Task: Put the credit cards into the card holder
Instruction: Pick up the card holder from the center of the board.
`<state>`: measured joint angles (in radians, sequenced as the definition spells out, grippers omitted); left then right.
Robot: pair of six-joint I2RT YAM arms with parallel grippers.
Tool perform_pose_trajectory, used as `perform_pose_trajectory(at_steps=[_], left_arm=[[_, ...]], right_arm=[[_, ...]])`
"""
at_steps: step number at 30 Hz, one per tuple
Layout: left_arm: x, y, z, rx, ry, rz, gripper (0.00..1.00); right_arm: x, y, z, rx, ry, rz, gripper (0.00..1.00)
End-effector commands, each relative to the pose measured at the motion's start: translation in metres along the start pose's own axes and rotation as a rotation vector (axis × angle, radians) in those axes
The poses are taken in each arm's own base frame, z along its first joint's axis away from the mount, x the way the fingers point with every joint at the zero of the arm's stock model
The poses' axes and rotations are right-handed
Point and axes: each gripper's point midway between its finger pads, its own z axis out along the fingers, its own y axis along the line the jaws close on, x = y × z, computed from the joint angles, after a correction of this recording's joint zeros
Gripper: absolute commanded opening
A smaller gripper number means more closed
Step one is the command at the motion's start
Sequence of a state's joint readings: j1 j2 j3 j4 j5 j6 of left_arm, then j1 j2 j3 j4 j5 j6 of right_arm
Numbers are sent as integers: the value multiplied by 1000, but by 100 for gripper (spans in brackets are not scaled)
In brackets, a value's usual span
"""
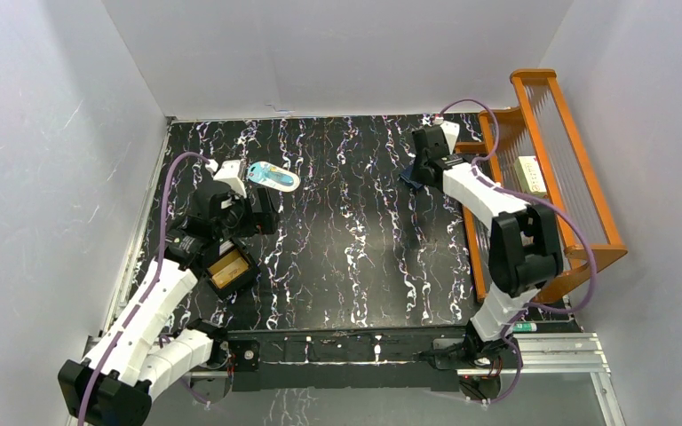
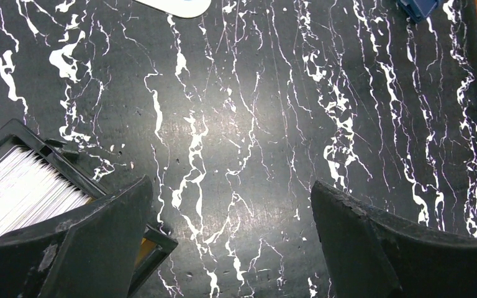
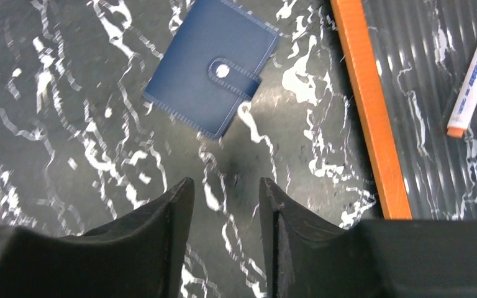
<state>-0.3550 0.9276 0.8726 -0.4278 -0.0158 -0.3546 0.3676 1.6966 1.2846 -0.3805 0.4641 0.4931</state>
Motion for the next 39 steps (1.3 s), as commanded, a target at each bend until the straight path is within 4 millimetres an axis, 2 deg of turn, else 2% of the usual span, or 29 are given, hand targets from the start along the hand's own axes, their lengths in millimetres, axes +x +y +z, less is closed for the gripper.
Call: perform_pose_trajectory(at_steps=[1, 4, 6, 11, 17, 25, 29, 37, 39], left_arm=[[-17, -10, -9, 74, -96, 59, 99], [-15, -9, -9, 79, -107, 67, 99], [-15, -11, -10, 87, -113, 59, 99], [-16, -19, -14, 126, -93, 58, 99], [-16, -26, -24, 164, -99, 35, 99], [-14, -22, -25, 135, -83, 16, 99], [-22, -23, -32, 130, -96, 11, 99], [-29, -21, -41, 103, -90, 11, 97], [-28, -22, -41, 108, -79, 11, 95]], right_arm=[[-37, 7, 31, -9, -94, 51, 48], [-38, 9, 54, 19, -78, 66, 43], [-35, 11, 69, 20, -55, 76, 43], [-33, 10, 94, 52, -35, 92, 44], [-27, 7, 114, 100, -13, 58, 47], [-13, -6, 133, 178, 17, -29, 47], [0, -15, 134, 207, 50, -66, 40], [16, -8, 112, 99, 87, -72, 2], [18, -1, 101, 57, 95, -84, 0]])
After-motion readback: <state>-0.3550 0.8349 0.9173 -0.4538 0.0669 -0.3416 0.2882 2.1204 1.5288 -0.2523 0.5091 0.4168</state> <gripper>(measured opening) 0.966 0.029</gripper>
